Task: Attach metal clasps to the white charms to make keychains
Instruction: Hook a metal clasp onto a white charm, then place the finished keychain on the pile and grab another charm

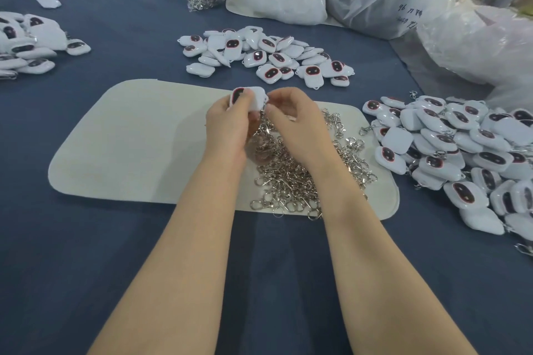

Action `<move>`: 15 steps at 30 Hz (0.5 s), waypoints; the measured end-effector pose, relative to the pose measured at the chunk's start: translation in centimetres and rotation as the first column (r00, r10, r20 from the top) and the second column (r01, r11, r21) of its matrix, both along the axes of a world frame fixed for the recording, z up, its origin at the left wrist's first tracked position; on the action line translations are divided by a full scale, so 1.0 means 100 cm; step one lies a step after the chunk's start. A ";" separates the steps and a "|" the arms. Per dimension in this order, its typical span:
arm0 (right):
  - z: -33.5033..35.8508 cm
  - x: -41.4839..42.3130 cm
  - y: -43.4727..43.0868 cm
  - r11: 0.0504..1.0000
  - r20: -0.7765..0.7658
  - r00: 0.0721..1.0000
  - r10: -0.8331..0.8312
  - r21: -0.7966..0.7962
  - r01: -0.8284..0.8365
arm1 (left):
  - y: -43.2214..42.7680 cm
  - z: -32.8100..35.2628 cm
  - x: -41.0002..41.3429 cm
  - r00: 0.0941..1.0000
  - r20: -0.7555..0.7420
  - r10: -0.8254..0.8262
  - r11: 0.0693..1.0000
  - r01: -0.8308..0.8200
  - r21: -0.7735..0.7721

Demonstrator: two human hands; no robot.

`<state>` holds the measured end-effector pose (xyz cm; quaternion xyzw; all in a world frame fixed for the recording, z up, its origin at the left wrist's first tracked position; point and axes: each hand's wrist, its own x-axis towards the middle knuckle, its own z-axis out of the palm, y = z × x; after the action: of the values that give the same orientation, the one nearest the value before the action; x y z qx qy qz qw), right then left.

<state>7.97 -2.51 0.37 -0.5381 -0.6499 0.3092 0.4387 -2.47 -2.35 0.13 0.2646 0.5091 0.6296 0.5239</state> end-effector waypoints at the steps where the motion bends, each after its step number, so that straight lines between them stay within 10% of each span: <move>1: 0.001 -0.001 -0.001 1.000 -0.045 0.999 -0.002 -0.006 0.001 | -0.001 0.000 0.001 0.999 -0.046 -0.009 1.000 0.009 0.012; 11: 0.005 0.017 0.003 0.984 0.089 0.983 -0.162 -0.056 0.168 | -0.007 0.005 0.012 0.932 -0.359 -0.056 0.991 0.095 0.093; 13: 0.008 0.020 0.004 0.926 -0.226 0.899 -0.376 -0.075 0.369 | -0.007 0.003 0.013 0.933 -0.357 -0.050 0.993 0.086 0.086; 15: 0.018 0.032 0.003 0.891 -0.758 0.522 -0.391 -0.170 0.421 | -0.006 0.002 0.012 0.938 -0.345 -0.029 0.996 0.054 0.064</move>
<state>11.13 -2.17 2.15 -0.4802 -0.2582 0.3876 0.7433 -1.26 -2.96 0.29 0.4001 0.5638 0.5805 0.4302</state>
